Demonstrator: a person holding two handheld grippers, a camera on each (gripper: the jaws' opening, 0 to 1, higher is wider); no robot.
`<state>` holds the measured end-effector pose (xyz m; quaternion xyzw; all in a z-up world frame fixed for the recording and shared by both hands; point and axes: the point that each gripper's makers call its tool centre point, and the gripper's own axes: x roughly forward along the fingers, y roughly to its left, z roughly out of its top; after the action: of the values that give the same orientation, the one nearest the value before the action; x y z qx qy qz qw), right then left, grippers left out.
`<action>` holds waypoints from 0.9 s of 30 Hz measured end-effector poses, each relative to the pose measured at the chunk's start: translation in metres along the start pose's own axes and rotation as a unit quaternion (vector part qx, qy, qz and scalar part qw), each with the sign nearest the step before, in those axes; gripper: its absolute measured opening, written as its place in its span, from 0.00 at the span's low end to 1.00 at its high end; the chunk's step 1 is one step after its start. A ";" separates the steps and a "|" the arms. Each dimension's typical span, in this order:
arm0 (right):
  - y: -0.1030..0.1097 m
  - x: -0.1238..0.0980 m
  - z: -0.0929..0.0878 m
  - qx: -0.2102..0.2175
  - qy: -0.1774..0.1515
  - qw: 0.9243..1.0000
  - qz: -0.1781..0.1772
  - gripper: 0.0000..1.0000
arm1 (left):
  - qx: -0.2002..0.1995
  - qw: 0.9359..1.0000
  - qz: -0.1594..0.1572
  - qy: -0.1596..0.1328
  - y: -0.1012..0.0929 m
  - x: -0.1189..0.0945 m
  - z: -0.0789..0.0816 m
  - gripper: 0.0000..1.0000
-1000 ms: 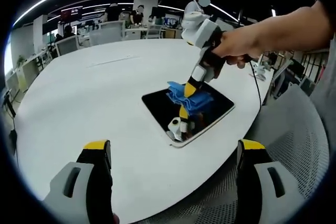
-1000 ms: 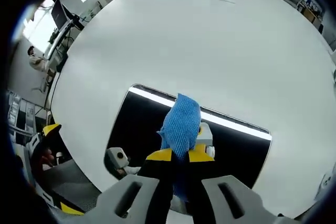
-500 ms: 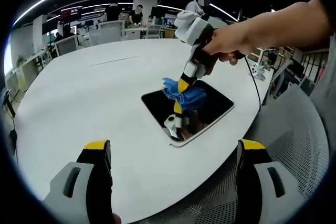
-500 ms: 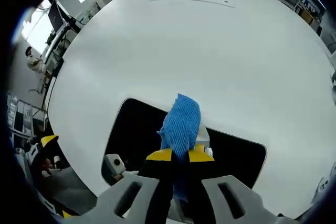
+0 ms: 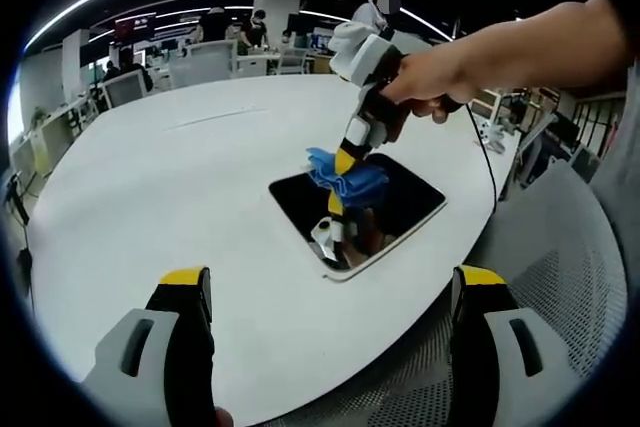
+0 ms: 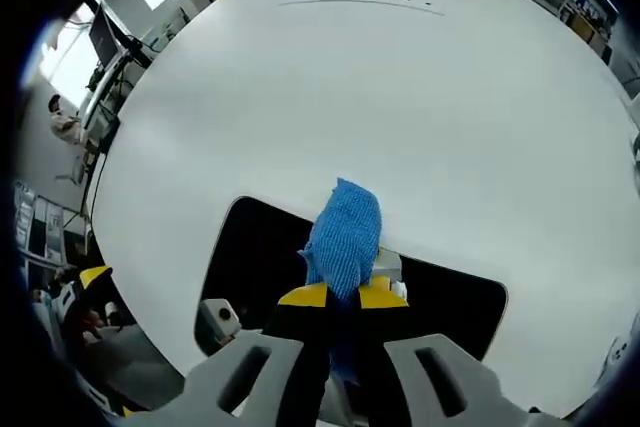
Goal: Wipe the mirror surface with the cleaning cloth until all visible marks leave the cleaned area.
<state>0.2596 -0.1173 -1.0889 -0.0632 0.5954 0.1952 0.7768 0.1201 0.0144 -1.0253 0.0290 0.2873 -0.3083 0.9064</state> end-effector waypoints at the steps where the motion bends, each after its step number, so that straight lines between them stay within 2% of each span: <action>1: 0.000 0.000 0.000 -0.001 -0.001 1.000 0.000 0.03 | 0.000 1.000 0.000 0.000 0.000 0.000 0.000 0.99; 18: -0.002 -0.010 -0.009 0.002 -0.002 1.000 0.001 0.03 | 0.000 1.000 -0.002 0.002 -0.001 0.000 0.000 0.99; 22: -0.014 0.003 -0.001 0.004 -0.001 1.000 0.001 0.03 | -0.002 1.000 -0.002 0.000 -0.001 0.000 0.000 0.99; 27: -0.021 0.000 -0.004 0.006 0.000 1.000 -0.001 0.03 | -0.008 1.000 -0.002 -0.004 0.000 0.000 0.001 0.99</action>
<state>0.2636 -0.1379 -1.0931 -0.0589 0.5963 0.1903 0.7777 0.1209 0.0137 -1.0243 0.0202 0.2862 -0.3081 0.9070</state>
